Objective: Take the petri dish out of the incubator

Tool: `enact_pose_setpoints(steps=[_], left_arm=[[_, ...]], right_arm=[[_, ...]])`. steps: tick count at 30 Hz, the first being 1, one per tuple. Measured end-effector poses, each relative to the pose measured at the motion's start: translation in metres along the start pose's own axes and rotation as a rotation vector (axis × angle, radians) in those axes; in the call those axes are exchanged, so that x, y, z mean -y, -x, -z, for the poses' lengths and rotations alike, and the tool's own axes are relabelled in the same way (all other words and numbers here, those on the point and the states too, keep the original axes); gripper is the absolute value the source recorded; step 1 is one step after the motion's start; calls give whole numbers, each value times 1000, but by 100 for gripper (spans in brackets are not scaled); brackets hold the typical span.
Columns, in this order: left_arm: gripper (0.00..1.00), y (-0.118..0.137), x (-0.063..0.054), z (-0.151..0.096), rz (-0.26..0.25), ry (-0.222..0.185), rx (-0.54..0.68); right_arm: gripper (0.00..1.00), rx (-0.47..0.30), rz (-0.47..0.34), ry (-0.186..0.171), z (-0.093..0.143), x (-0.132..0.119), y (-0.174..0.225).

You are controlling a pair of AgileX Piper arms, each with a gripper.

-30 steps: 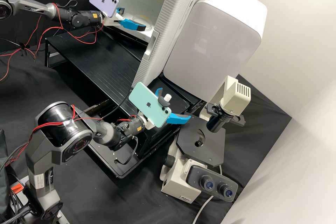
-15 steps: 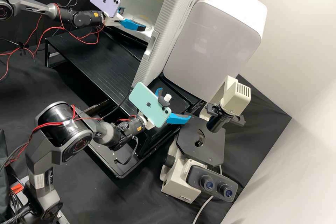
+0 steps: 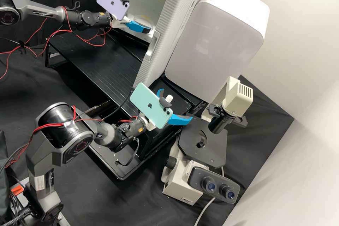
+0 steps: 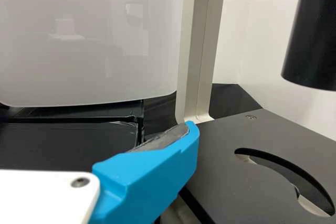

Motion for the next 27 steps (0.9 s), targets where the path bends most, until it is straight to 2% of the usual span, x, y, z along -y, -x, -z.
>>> enact_pose_setpoints(steps=[1, 5, 8, 18, 22, 23, 25, 27], left_arm=[[100, -1, 2, -2, 7, -16, -3], [100, -4, 0, -6, 13, -3, -24], [100, -5, 2, -8, 19, -15, -29], [100, -8, 10, -12, 26, -18, -43], [100, -10, 9, -14, -6, 0, -20], [100, -11, 11, -15, -14, 24, -5], [100, -12, 14, -16, -31, 20, 23], [100, -14, 18, -16, -47, 35, 36]], right_arm=[[100, 0, 0, 0, 0, 0, 0], [100, 0, 0, 0, 0, 0, 0], [100, 0, 0, 0, 0, 0, 0], [100, 0, 0, 0, 0, 0, 0], [100, 0, 0, 0, 0, 0, 0], [100, 0, 0, 0, 0, 0, 0], [100, 0, 0, 0, 0, 0, 0], [100, 0, 0, 0, 0, 0, 0]])
